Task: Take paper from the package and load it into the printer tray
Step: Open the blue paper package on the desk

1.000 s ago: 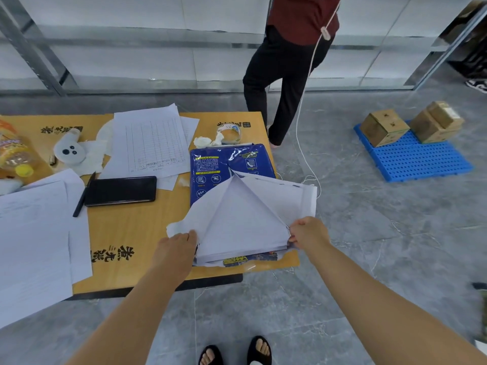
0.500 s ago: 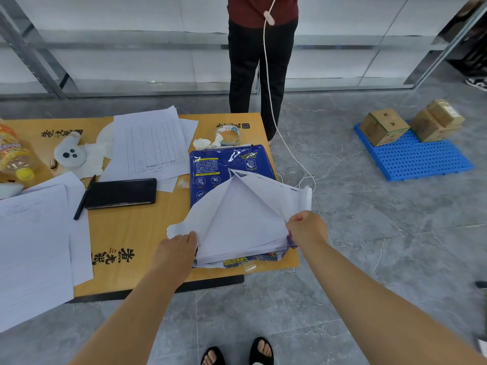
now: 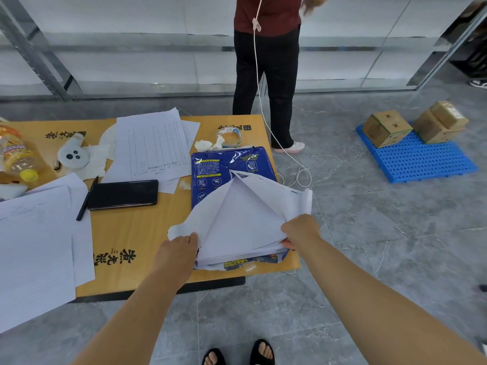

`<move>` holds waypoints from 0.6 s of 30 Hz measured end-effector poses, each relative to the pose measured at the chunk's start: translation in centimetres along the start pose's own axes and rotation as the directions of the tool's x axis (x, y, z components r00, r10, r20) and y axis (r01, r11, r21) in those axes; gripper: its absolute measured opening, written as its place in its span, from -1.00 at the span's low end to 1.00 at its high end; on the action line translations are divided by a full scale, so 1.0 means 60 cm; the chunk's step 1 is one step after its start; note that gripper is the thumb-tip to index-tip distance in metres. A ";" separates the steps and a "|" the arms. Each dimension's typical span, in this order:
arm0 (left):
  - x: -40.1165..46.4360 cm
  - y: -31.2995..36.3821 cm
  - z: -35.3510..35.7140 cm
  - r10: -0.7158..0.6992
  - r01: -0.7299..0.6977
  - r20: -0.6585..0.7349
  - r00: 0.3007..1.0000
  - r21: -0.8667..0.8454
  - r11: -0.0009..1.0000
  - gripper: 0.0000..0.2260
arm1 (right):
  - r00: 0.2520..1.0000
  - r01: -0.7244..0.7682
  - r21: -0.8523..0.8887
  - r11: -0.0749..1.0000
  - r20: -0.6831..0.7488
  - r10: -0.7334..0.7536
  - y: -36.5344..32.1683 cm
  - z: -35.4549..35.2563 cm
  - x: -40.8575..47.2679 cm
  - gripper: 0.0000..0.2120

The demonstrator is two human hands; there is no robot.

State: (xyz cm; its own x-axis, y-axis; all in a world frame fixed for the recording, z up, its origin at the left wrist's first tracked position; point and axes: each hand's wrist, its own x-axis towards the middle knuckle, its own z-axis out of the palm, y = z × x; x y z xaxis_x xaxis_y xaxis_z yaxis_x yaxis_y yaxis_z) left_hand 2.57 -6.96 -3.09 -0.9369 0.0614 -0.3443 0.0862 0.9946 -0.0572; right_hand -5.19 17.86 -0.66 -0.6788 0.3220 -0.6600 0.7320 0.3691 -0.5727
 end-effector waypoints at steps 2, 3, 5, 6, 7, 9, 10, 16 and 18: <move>0.000 0.000 0.000 -0.001 0.001 0.002 1.000 -0.002 1.000 -0.53 | 0.997 0.045 -0.182 0.982 -0.056 -0.056 -0.001 0.001 0.004 -0.77; 0.000 0.000 0.000 -0.003 0.003 0.004 1.000 -0.004 1.000 -0.53 | 0.995 0.063 -0.243 0.968 -0.065 -0.081 -0.002 0.002 0.005 -0.77; 0.001 0.000 -0.001 0.000 0.000 0.004 1.000 -0.001 1.000 -0.52 | 0.990 0.100 -0.347 0.933 -0.060 -0.129 -0.001 0.000 0.006 -0.75; 0.002 0.000 0.000 0.001 -0.001 0.004 1.000 -0.002 1.000 -0.51 | 0.987 0.117 -0.389 0.914 -0.053 -0.149 0.000 -0.002 0.008 -0.76; 0.002 0.001 -0.001 0.001 -0.001 0.004 1.000 -0.002 1.000 -0.50 | 0.986 0.125 -0.416 0.901 -0.048 -0.159 -0.001 -0.002 0.008 -0.79; 0.001 0.002 -0.001 -0.004 0.004 0.008 1.000 0.004 1.000 -0.49 | 0.988 0.119 -0.422 0.899 -0.043 -0.151 -0.001 -0.002 0.013 -0.83; 0.002 0.002 -0.002 -0.012 0.012 0.006 1.000 0.002 1.000 -0.49 | 0.990 0.112 -0.411 0.905 -0.036 -0.139 0.000 -0.002 0.016 -0.81; -0.004 0.006 -0.007 -0.026 0.027 0.016 1.000 -0.029 0.999 -0.55 | 0.992 0.107 -0.452 0.885 -0.007 -0.123 -0.003 0.000 0.014 -0.89; -0.007 0.006 -0.010 -0.034 0.034 0.012 0.999 -0.030 0.999 -0.56 | 0.999 0.052 -0.339 0.939 0.021 -0.047 -0.005 0.005 0.013 -0.91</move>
State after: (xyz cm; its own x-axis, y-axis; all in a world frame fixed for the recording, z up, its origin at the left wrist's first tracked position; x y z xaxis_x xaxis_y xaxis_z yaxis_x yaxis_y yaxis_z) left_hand 2.77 -6.56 -2.39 -0.9350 0.0268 -0.3537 0.0442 0.9982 -0.0411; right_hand -5.95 17.72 -1.17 -0.7114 0.2860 -0.6420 0.6323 0.6591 -0.4070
